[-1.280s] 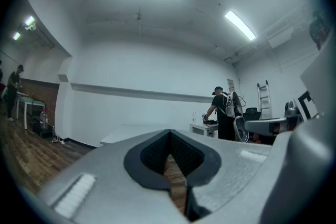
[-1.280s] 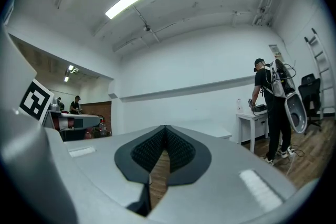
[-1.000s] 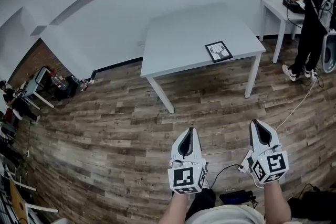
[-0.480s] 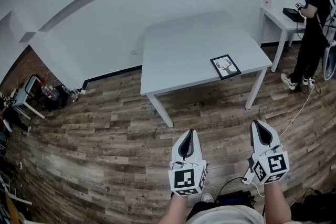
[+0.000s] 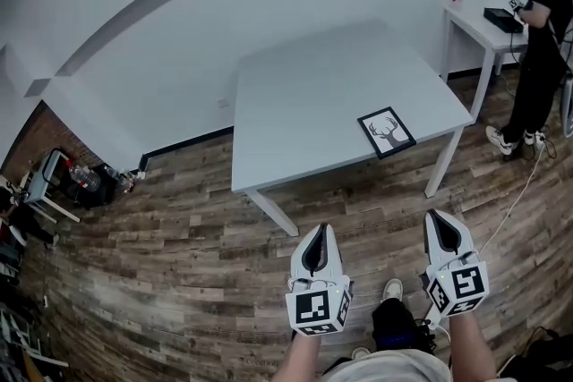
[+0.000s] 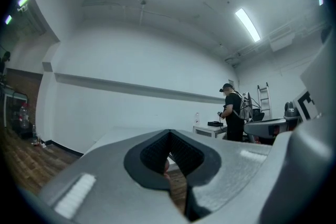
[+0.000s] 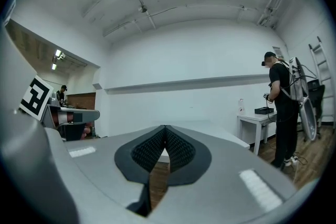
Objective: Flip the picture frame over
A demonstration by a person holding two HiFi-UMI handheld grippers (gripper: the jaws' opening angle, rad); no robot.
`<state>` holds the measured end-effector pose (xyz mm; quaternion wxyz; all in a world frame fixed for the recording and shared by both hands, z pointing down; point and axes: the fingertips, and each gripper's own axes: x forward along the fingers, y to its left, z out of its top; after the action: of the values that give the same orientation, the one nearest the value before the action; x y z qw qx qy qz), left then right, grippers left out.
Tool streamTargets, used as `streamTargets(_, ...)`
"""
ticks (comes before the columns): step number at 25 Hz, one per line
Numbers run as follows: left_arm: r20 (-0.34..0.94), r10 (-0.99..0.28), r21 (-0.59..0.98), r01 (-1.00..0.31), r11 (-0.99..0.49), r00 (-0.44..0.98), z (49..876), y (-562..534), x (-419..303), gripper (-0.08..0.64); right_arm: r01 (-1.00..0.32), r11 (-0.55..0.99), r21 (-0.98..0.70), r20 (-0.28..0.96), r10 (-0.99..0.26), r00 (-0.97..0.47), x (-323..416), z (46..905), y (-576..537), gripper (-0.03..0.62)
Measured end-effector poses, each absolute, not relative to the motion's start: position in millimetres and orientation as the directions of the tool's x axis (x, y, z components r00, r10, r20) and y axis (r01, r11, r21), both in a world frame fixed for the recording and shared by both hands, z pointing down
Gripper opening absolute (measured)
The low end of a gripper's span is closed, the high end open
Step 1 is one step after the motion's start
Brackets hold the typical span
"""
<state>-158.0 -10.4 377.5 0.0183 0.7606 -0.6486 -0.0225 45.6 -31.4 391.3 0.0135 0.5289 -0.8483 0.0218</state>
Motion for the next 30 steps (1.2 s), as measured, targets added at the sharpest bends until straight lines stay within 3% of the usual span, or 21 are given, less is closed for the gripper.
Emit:
streamTargets(11,-0.005,-0.996,0.044,-0.995,-0.095,0.095,379,-169,-138,0.000,-0.874,0.482,-0.057,0.080,-0.871,-0.485,62,408,-197,0.023)
streamTargets(20,0.017,-0.997,0.045,-0.996,-0.078,0.078,397,-227,-134,0.000,-0.852,0.524,-0.005,0.154,-0.841,-0.518,51,446,-255,0.025)
streamTargets(28,0.034,-0.994,0.071,-0.992,-0.105,0.107,418,-253,-153,0.000,-0.823,0.539,0.177,0.248,-0.834,-0.493,18,480,-274,0.026)
streamTargets(30,0.036,-0.993,0.078,-0.991,-0.112,0.115,421,-258,-156,0.000,-0.800,0.545,0.251,0.285,-0.831,-0.477,12,493,-279,0.051)
